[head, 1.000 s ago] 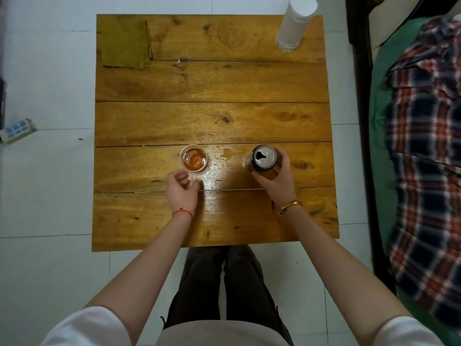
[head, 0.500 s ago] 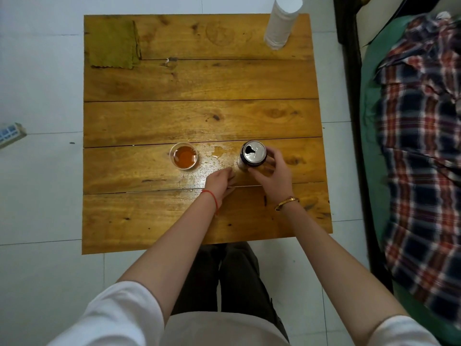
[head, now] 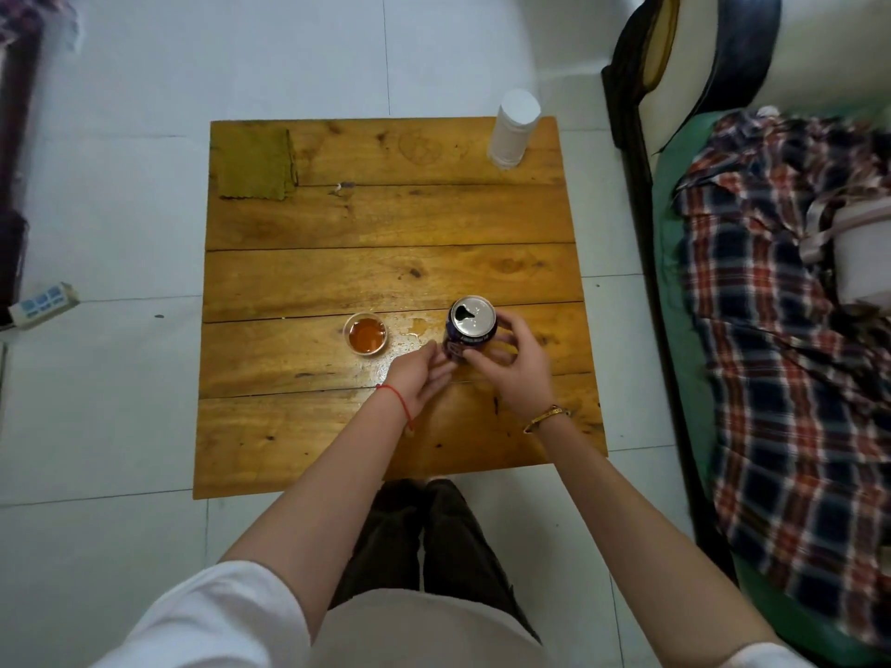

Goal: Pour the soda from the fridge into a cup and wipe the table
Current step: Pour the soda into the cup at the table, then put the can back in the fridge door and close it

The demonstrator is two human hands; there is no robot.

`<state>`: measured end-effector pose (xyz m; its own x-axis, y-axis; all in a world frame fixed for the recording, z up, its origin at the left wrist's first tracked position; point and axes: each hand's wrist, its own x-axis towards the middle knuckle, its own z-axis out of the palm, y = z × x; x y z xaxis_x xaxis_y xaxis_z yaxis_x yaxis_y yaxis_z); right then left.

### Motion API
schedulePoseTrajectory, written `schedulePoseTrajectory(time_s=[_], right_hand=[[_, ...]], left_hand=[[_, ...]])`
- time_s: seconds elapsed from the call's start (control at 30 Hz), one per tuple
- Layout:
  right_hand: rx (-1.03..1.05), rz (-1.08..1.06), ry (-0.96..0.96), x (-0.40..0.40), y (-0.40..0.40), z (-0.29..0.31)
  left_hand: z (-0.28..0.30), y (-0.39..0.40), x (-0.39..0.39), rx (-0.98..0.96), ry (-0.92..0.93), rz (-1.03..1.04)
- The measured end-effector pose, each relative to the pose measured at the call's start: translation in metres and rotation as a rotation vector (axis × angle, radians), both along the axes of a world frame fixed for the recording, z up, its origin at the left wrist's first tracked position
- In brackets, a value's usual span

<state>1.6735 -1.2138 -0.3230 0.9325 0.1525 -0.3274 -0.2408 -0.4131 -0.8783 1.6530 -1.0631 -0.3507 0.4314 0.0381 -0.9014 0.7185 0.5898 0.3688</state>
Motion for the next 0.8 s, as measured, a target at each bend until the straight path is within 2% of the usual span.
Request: schedulePoseTrajectory(time_s=[0.27,0.8], right_hand=[[0.043,0.034,-0.061,-0.013,0.013,0.074],[0.107,0.199,-0.159,-0.059,0.019,0.153]], left_hand=[[0.071,0.024,-0.023,-0.046,-0.085,0.039],[0.166,0.043,-0.098,-0.034,-0.268,0.075]])
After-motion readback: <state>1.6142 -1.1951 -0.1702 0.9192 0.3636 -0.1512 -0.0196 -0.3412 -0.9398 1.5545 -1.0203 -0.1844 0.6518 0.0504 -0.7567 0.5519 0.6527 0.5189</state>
